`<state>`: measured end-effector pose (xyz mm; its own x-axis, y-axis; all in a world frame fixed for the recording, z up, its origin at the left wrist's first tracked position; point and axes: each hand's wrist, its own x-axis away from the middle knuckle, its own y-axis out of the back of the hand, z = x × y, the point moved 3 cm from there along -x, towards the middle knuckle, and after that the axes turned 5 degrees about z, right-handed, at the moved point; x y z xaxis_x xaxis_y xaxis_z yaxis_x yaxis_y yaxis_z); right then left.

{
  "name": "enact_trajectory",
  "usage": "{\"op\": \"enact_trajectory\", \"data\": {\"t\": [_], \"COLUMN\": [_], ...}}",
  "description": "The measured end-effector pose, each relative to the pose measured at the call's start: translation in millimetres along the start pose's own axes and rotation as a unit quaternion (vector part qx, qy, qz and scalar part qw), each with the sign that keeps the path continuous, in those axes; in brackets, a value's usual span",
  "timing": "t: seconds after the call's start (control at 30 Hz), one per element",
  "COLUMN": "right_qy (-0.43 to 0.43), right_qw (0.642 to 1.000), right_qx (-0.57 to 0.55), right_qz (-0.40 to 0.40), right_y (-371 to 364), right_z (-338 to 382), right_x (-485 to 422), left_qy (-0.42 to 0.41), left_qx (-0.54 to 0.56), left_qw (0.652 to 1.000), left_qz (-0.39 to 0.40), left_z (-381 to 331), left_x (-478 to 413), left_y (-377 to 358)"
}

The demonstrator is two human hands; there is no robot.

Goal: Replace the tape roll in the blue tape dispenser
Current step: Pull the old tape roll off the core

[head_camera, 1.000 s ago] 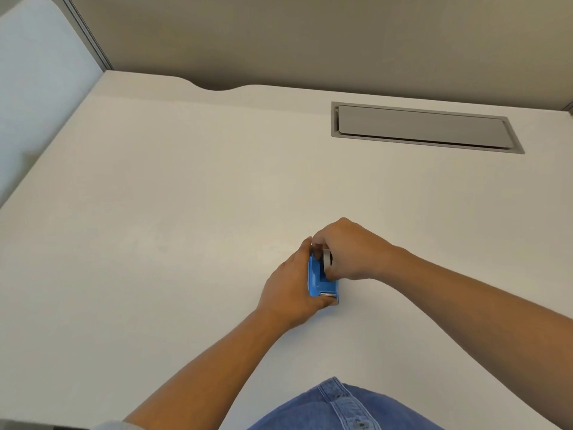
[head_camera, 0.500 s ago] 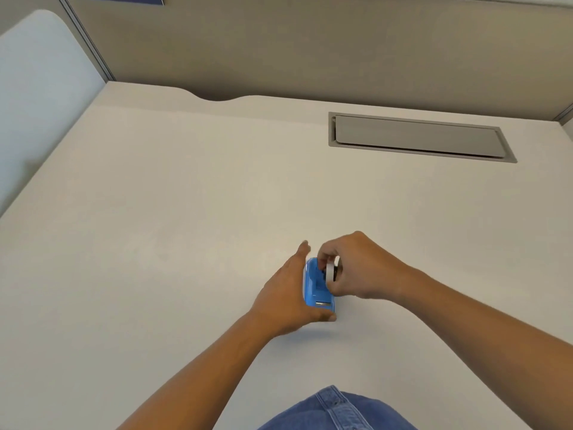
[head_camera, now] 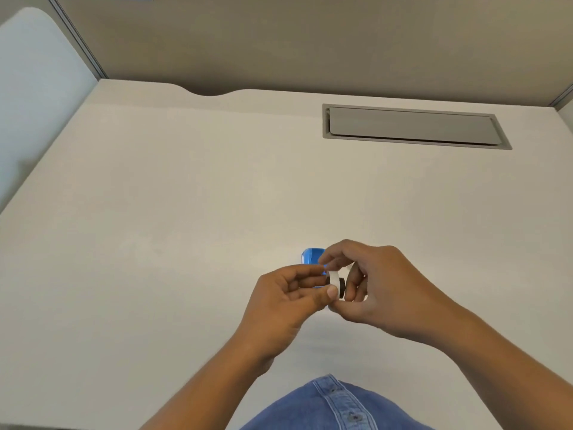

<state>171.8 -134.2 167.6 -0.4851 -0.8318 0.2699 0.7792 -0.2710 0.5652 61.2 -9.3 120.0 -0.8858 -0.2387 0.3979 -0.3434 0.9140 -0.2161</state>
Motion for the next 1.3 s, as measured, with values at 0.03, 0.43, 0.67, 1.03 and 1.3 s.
{"op": "enact_trajectory", "data": {"t": [0.03, 0.43, 0.67, 1.03, 1.3], "right_qy": [0.000, 0.005, 0.012, 0.017, 0.041], "right_qw": [1.000, 0.957, 0.950, 0.959, 0.963], "right_qx": [-0.016, -0.261, -0.276, -0.251, -0.218], "right_qz": [-0.011, -0.128, -0.144, -0.135, -0.151], "right_y": [1.9, -12.4, -14.6, -17.1, -11.3], "right_z": [0.2, -3.0, -1.9, -2.0, 0.9], "right_x": [3.7, 32.6, 38.3, 43.1, 41.7], "left_qy": [-0.004, -0.043, -0.039, -0.045, -0.064], "left_qx": [0.013, 0.040, 0.056, -0.008, -0.043], "left_qw": [1.000, 0.998, 0.998, 0.999, 0.997], "left_qz": [-0.006, -0.014, -0.004, -0.023, -0.014], "left_z": [-2.0, -19.5, -20.2, -17.3, -22.2], "left_x": [2.7, 25.9, 30.3, 33.0, 29.4], "left_y": [0.2, -7.2, -8.7, -9.6, -9.6]}}
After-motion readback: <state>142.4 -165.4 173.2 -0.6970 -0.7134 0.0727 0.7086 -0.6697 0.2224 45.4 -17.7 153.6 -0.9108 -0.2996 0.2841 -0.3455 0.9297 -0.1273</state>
